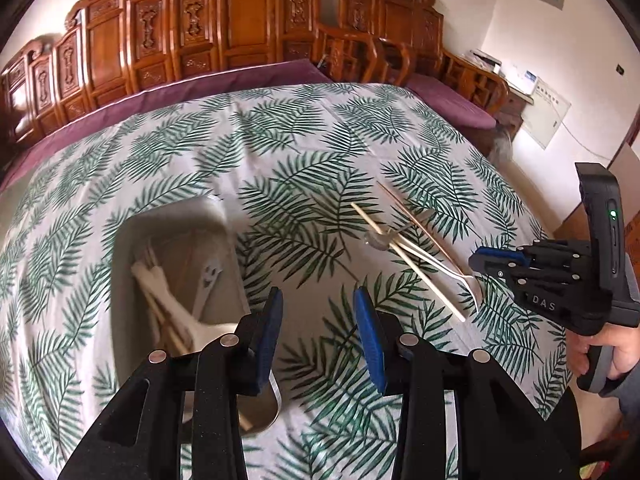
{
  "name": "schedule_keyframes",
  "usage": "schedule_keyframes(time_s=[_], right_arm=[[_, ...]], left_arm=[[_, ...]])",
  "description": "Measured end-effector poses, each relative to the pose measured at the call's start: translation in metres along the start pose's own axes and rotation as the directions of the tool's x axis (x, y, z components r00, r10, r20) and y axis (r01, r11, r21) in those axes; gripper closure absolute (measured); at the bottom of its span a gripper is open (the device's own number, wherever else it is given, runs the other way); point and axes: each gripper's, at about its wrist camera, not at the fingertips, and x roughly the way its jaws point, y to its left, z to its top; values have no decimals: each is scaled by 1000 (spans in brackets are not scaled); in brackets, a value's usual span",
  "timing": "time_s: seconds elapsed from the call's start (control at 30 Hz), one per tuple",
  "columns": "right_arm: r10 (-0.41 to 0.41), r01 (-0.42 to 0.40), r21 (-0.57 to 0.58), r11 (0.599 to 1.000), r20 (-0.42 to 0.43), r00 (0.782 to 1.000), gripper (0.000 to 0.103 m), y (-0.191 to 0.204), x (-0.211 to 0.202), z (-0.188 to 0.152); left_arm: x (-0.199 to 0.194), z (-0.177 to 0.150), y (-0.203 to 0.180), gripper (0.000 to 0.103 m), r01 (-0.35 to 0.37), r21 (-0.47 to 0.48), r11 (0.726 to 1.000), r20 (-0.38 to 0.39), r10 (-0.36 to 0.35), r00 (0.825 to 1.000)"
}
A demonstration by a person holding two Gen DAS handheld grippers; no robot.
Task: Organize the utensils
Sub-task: 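Grasp a metal spoon with the left tool while the right grasps a white plastic fork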
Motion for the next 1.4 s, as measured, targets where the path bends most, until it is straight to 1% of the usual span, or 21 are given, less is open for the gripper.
schedule_keyframes(time_s=[0.17,0.3,0.47,0.53,0.6,0.63,0.67,0.73,0.93,1.1,1.2,1.27,1.33,1.37,1.4], right_arm=[[-13,13,10,1000,3,1000,90,-13,-2,-8],[-11,11,29,1000,4,1000,90,-25,-4,-19],[-6,6,57,998,8,1000,89,-37,-5,-28],[-16,14,72,997,17,1000,89,-41,-5,-29],[-8,6,83,997,25,1000,88,-44,-6,-30],[-6,4,86,996,32,999,84,-45,-7,-29],[-3,-1,87,996,37,999,76,-46,-7,-29],[8,-13,87,996,52,999,71,-46,-9,-28],[21,-26,84,996,64,998,71,-45,-10,-28],[24,-30,92,995,64,998,71,-49,-9,-34],[21,-27,105,994,59,998,71,-53,-8,-37],[19,-26,112,993,58,998,71,-55,-7,-39],[20,-27,122,992,59,998,71,-57,-7,-40],[22,-30,126,992,61,998,71,-57,-7,-40],[23,-31,128,991,62,998,71,-57,-8,-41]], left_arm=[[23,20,-21,68,18,65,998,-18,-17,1000],[47,36,-40,68,43,120,992,-59,-37,998],[82,52,-65,68,48,206,977,-116,-24,993],[93,56,-71,68,54,234,971,-138,-22,990],[104,60,-78,68,47,273,961,-156,-4,988],[111,62,-81,68,49,289,956,-172,2,985],[116,63,-83,68,44,300,953,-179,10,984],[125,66,-87,68,33,326,945,-189,31,981],[145,70,-94,68,61,356,933,-245,30,969],[156,67,-100,69,74,372,925,-281,36,959],[158,68,-99,69,64,362,930,-284,44,958],[161,70,-97,73,68,341,937,-296,39,954],[163,71,-95,82,82,326,942,-310,25,950],[163,71,-95,85,79,326,942,-313,29,949],[164,71,-96,90,63,338,939,-309,47,950]])
